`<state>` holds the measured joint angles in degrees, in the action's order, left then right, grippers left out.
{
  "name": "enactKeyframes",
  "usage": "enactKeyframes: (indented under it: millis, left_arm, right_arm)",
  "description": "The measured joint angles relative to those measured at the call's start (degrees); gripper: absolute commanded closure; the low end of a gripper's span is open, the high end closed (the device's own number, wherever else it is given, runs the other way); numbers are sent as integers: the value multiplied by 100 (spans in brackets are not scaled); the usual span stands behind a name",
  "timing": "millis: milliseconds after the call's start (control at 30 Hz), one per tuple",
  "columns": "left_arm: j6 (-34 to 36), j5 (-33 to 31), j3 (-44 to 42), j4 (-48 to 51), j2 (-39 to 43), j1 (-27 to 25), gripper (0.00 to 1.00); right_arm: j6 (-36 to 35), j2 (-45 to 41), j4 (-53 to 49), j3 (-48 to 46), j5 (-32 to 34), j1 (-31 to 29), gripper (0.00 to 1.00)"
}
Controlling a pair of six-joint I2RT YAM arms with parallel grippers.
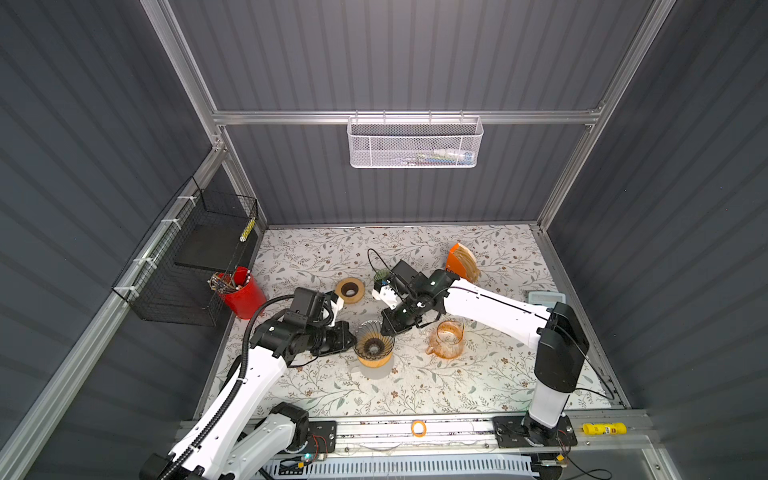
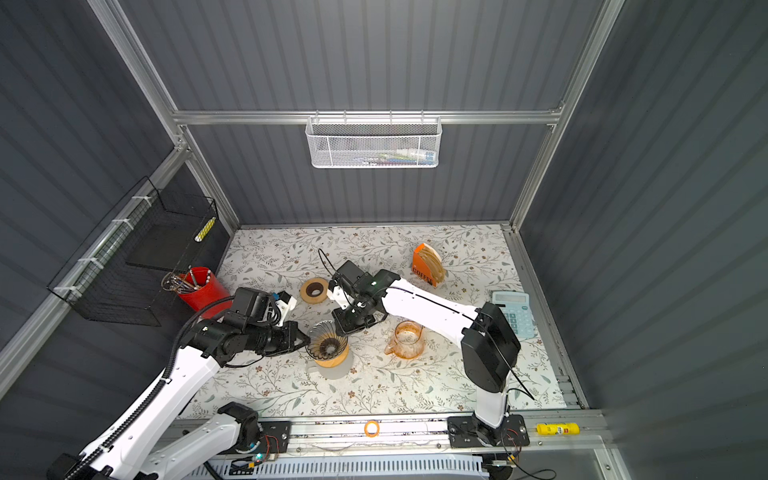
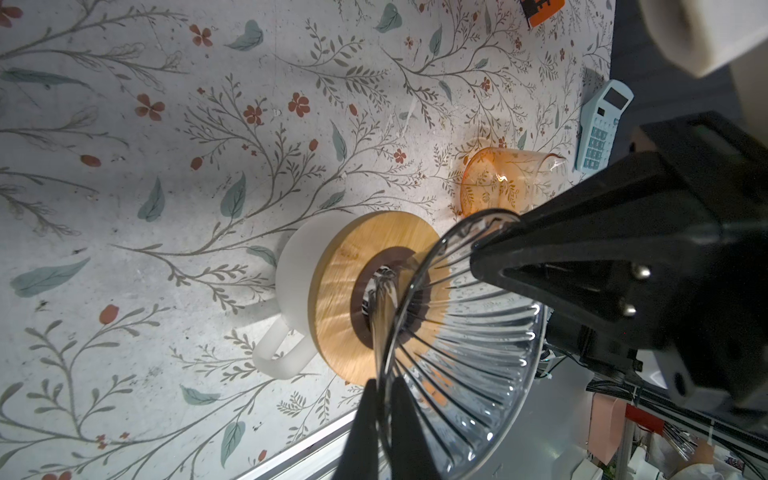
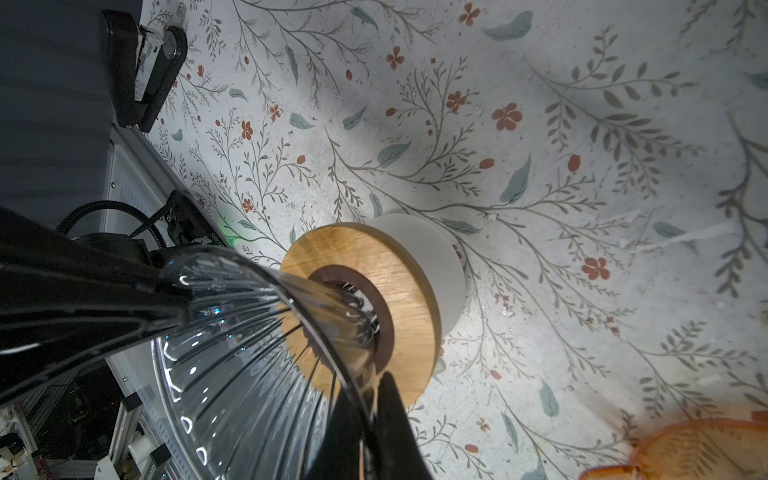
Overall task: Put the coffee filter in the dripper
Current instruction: 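Grasp the glass dripper's rim with the left gripper while the right gripper holds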
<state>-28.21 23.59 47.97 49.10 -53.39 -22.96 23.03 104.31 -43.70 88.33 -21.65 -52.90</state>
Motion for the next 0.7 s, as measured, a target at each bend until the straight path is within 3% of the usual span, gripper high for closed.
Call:
enactKeyframes:
  millis: [700]
  left_arm:
    - [-511, -28, -407, -442, 186, -39, 93]
  right_arm:
    - [98, 15, 184, -168, -28, 17, 100]
